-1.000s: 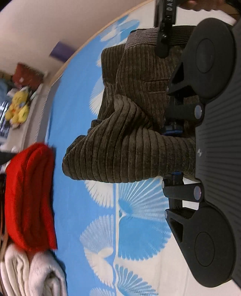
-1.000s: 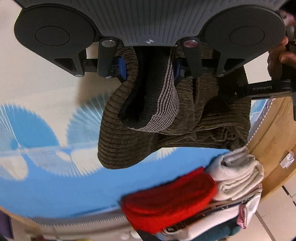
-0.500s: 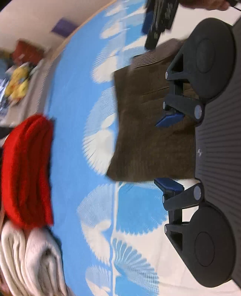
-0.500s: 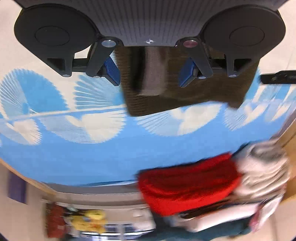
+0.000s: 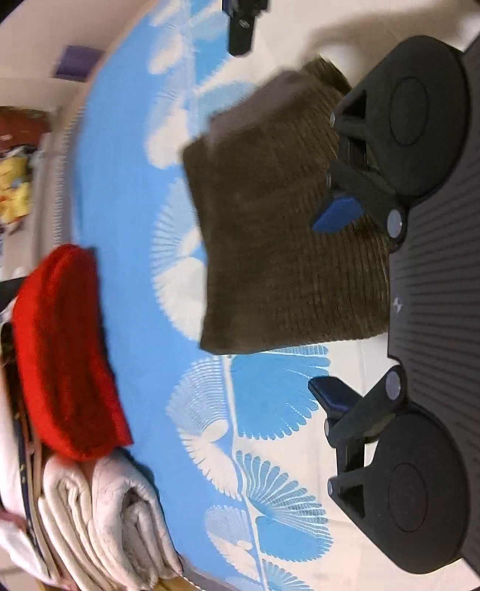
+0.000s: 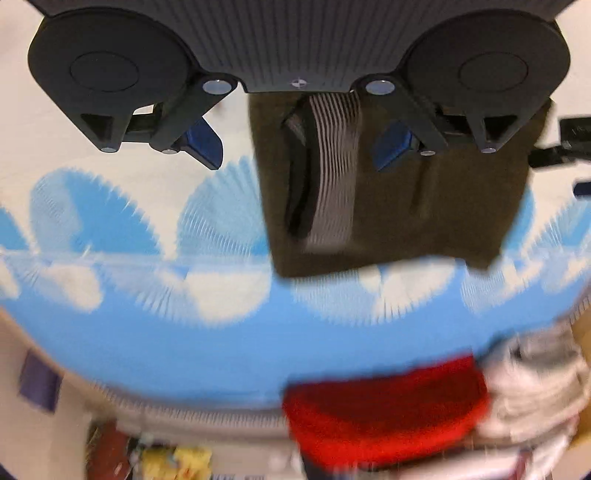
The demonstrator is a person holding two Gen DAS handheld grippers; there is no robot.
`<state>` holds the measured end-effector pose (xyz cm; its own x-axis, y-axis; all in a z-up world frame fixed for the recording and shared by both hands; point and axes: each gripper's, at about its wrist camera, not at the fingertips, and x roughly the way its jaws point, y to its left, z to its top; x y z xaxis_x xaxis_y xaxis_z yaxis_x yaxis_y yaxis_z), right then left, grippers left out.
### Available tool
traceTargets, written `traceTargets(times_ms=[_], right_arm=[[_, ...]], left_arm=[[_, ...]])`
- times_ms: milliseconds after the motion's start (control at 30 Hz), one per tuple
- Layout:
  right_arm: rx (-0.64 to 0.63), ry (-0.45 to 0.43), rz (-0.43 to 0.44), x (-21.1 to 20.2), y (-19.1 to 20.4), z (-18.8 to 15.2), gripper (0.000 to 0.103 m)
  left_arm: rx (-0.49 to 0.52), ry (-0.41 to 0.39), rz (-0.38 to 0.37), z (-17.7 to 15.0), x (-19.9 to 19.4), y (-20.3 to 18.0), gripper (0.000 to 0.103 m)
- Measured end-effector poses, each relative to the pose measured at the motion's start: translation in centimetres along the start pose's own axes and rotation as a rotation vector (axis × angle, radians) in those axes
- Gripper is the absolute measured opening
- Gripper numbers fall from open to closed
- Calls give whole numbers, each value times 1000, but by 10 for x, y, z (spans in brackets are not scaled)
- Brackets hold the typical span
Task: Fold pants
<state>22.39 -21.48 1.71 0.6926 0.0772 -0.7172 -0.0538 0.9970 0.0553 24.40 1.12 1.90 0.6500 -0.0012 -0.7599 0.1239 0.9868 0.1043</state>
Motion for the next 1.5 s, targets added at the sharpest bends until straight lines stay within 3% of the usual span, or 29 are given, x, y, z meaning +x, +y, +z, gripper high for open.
traceTargets(times_ms=[167,300,400,467,533,567,667,800,867,1033,1267,1500], right_arm=[[56,-217,-18,-88,-12,7,102],[33,-286,-29,-137,-15,-5,102],[1,-321,-9,-159,-16,-33,102],[-14,-307,-17,-162,-17,-56,102],[-33,-206,-36,-156,-16,-68,102],[-44,-186,-39,-156,-14,-70,102],[-76,-219,-65,-159,-11,-72,102],[-30,-206,-63,-156,-14,-69,102],[-7,-189,-45,-153,-14,-70,102],[-53,-152,-17,-149,1,-77,102],[-144,-137,-14,-144,17,-78,102],[-142,-119,-15,-139,19,-76,102]], left_arm=[[-43,-127,75,-3,-70,-3,94],[-78,-226,91,-16,-127,-14,95],[-152,-258,46,-39,-156,-22,95],[-177,-250,41,-61,-162,-31,99],[-117,-142,38,-72,-154,-45,101],[-95,-134,42,-74,-156,-50,101],[-59,-173,77,-71,-156,-56,102],[-134,-70,8,-72,-139,-55,102],[-154,-64,-16,-74,-138,-53,102],[-135,-70,6,-73,-132,-56,102],[-167,-32,-15,-70,-122,-49,102],[-173,-23,-16,-69,-117,-45,102]])
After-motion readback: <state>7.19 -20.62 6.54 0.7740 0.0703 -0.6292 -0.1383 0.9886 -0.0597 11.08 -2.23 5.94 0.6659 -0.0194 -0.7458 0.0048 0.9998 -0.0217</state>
